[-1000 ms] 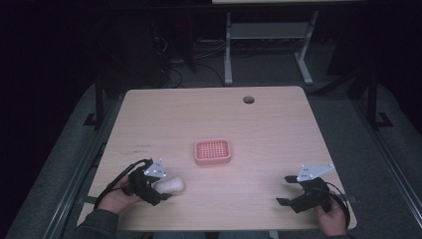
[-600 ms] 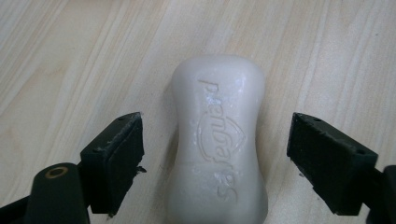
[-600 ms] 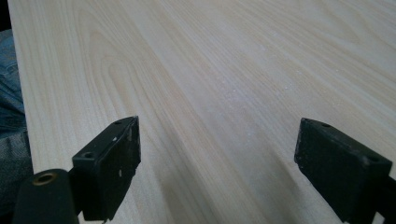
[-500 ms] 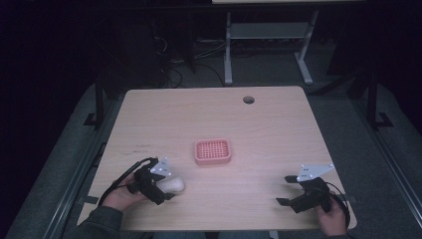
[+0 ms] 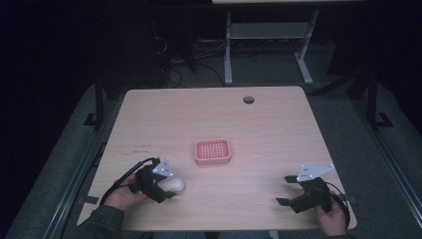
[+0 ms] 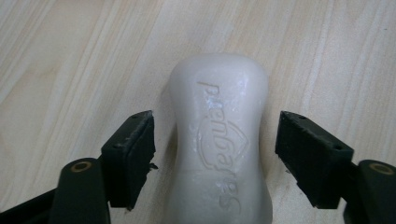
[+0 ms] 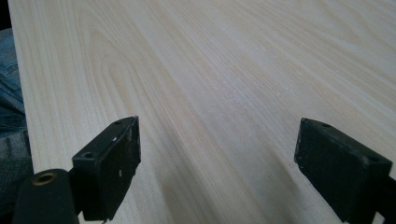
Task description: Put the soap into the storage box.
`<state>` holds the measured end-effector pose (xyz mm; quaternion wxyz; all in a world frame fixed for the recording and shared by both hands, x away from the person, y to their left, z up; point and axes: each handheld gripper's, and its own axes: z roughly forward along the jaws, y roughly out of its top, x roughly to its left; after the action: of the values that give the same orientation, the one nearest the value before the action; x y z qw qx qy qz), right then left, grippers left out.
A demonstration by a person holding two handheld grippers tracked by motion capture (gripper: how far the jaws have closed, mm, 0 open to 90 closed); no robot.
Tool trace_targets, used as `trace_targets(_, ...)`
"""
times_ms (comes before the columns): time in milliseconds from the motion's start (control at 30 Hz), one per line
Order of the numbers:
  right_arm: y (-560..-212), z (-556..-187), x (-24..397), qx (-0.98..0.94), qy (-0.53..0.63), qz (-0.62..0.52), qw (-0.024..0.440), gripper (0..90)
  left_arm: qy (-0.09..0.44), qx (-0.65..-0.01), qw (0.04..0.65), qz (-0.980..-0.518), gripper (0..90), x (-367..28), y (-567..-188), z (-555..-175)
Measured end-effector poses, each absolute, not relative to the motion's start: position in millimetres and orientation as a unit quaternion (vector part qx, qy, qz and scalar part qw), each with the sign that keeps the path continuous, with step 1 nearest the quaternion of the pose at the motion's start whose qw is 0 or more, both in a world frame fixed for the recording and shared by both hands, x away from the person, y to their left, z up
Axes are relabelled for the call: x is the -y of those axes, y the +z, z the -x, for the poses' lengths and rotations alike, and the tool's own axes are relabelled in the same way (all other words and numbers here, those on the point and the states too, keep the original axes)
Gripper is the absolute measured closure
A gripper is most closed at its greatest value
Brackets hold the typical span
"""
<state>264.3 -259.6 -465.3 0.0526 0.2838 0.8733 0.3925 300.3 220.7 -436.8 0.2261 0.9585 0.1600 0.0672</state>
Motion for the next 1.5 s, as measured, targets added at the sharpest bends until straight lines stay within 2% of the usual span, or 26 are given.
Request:
trace_targets(167, -465.2, -264.5, 259.1, -0.875, 0.392, -0.28, 0.054, 14.2, 0.065, -0.16, 0.219, -0.96, 38.5, -220.8, -439.3, -300.4)
trace_targets(333, -465.2, -264.6, 259.1, -0.875, 0.392, -0.28, 0.054, 14.2, 0.06, -0.159, 0.217, -0.961, 46.9, -220.7, -441.1, -300.9)
trace_targets(1500, -463.7, -262.6, 260.9, -0.87, 0.399, -0.285, 0.057, 14.2, 0.058, -0.164, 0.215, -0.961, 49.1, -221.5, -435.8, -299.3)
